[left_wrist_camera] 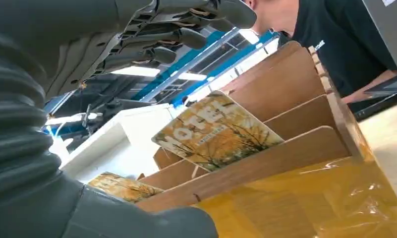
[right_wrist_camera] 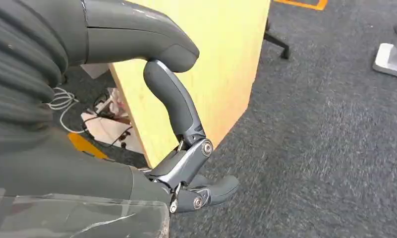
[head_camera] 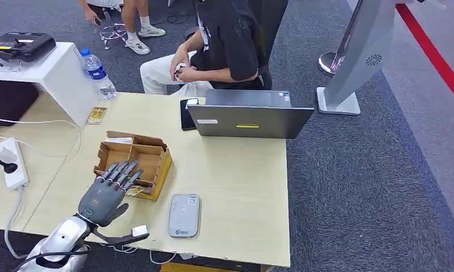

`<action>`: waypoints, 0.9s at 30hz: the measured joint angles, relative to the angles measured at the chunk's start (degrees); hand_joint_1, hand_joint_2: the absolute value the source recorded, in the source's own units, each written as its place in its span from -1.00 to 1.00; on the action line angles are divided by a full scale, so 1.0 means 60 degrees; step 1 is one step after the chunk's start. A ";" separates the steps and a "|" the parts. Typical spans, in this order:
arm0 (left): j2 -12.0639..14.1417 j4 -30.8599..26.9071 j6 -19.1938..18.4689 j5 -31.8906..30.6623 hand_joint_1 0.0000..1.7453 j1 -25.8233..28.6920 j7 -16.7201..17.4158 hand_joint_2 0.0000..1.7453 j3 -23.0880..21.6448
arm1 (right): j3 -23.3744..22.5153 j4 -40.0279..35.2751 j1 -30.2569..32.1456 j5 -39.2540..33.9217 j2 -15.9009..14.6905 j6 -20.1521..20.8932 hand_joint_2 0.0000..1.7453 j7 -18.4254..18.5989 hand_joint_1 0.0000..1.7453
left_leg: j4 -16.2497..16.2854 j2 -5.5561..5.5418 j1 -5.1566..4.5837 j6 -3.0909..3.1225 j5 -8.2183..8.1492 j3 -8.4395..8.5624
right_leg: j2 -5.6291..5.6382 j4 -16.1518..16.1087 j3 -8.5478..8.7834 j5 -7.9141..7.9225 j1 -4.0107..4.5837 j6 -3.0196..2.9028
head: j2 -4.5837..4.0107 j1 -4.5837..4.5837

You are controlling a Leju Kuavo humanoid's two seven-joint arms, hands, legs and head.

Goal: Pass the card to the sensor for recognition and then transmit it.

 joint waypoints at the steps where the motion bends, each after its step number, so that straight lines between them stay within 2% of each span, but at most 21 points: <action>1: -0.0029 0.0047 -0.0007 0.0000 -1.00 -0.0016 -0.0004 1.00 0.0004 | 0.0018 -0.0007 0.0000 -0.0021 0.0000 -0.0011 1.00 0.0011 -1.00 | 0.0000 0.0000 0.0000 0.0000 0.0000 0.0000 | 0.0000 0.0000 -0.0002 0.0000 0.0000 0.0000 | 0.0000 0.0000; 9: -0.0487 0.0335 -0.0135 -0.0124 -1.00 -0.0142 -0.0062 1.00 -0.0004 | 0.0236 -0.0069 -0.0013 -0.0164 -0.0004 -0.0157 1.00 0.0044 -1.00 | 0.0001 0.0003 0.0000 0.0000 0.0000 -0.0002 | 0.0003 -0.0001 -0.0009 0.0000 0.0000 0.0000 | 0.0000 0.0000; 17: -0.0750 0.0415 -0.0179 -0.0160 -1.00 -0.0235 0.0011 1.00 -0.0011 | 0.0342 -0.0084 -0.0024 -0.0259 -0.0007 -0.0160 1.00 0.0047 -1.00 | 0.0001 0.0005 0.0000 0.0000 0.0000 -0.0002 | 0.0006 0.0000 -0.0009 0.0001 0.0000 -0.0001 | 0.0000 0.0000; 27: -0.0809 0.0236 -0.0087 0.0011 -1.00 -0.0228 0.0171 1.00 -0.0022 | 0.0503 -0.0117 -0.0022 -0.0572 -0.0029 -0.0288 1.00 0.0029 -1.00 | 0.0001 0.0005 0.0001 0.0000 0.0000 -0.0003 | 0.0006 0.0001 -0.0010 0.0001 0.0000 -0.0001 | 0.0000 -0.0004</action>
